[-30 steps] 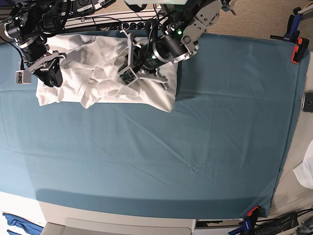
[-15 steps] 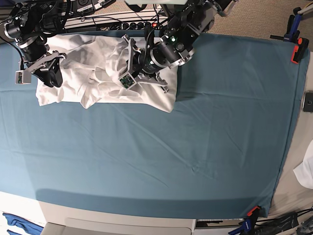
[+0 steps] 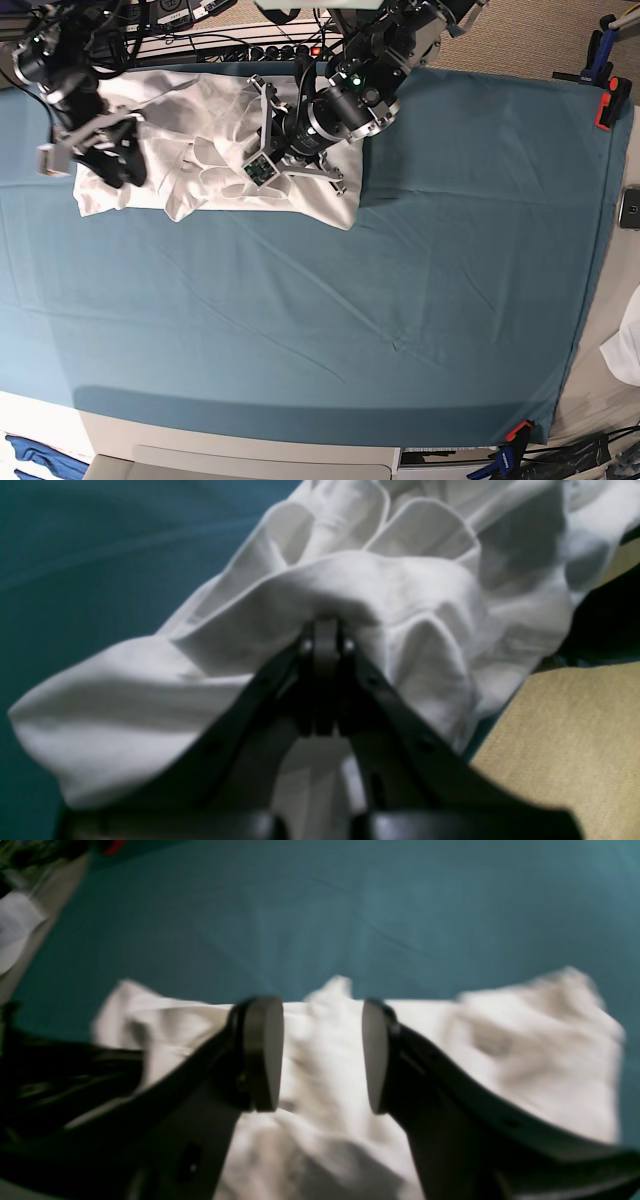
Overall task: Fold the T-shirt properly
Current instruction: 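Grasp the folded shirt bundle with both grippers near its middle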
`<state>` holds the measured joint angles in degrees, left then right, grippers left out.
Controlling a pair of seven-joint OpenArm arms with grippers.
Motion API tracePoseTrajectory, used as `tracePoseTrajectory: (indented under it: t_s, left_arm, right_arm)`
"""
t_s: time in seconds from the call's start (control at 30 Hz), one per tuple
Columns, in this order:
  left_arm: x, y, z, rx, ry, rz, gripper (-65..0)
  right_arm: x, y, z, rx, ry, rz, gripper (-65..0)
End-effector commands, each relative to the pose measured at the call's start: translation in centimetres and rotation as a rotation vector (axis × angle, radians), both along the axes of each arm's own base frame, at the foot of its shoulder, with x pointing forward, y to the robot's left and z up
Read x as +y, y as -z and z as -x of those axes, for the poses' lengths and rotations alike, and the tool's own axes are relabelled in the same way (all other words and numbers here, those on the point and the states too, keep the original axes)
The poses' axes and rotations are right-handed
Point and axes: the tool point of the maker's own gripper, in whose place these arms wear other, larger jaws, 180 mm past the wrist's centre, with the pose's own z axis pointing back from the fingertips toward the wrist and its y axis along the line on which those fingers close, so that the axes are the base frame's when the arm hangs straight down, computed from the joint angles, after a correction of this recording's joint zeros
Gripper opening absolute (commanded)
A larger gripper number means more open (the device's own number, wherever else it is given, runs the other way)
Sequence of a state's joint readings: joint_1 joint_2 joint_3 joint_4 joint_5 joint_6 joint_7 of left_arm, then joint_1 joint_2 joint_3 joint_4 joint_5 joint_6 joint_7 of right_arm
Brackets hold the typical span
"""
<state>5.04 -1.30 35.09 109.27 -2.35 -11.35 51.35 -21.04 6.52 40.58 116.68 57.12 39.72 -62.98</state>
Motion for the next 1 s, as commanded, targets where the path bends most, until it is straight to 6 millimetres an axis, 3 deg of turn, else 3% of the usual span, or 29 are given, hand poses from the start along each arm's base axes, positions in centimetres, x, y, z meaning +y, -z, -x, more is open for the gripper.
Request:
tracePoseTrajectory:
  t_s: [0.0,0.1,0.3,0.4,0.47,0.97]
  left_arm:
    - [-0.6,-1.5,-0.6,-0.036,-0.002,0.045,-65.0]
    - [-0.6,-1.4,-0.5,-0.034,-0.002,0.043,-65.0]
    - [-0.5,-0.7,-0.3,-0.016,0.0,0.031,-64.5]
    - [0.0,-0.1,-0.4,-0.013,-0.008,0.008,-51.2]
    - [0.3,0.3,-0.4,-0.01,-0.01,-0.003,-47.8]
    - [1.4,0.9,-0.7,-0.021,-0.019,-0.049,-47.8]
  right_arm:
    - [1.2,-1.5,-0.6,-0.055,-0.044,-0.001,-38.2]
    - [4.8,-0.7,-0.9,-0.039,-0.131,-0.015,-31.6]
    - [11.6,0.9,-0.7,-0.001,-0.268,-0.098,-27.9]
    - [13.7,1.3,-0.4,0.011,-0.319,-0.108,-26.3]
    - [14.1,1.3,-0.5,0.008,-0.33,-0.103,-26.3]
    - [12.4,3.0,-1.1,0.049,-0.257,0.0,-26.4]
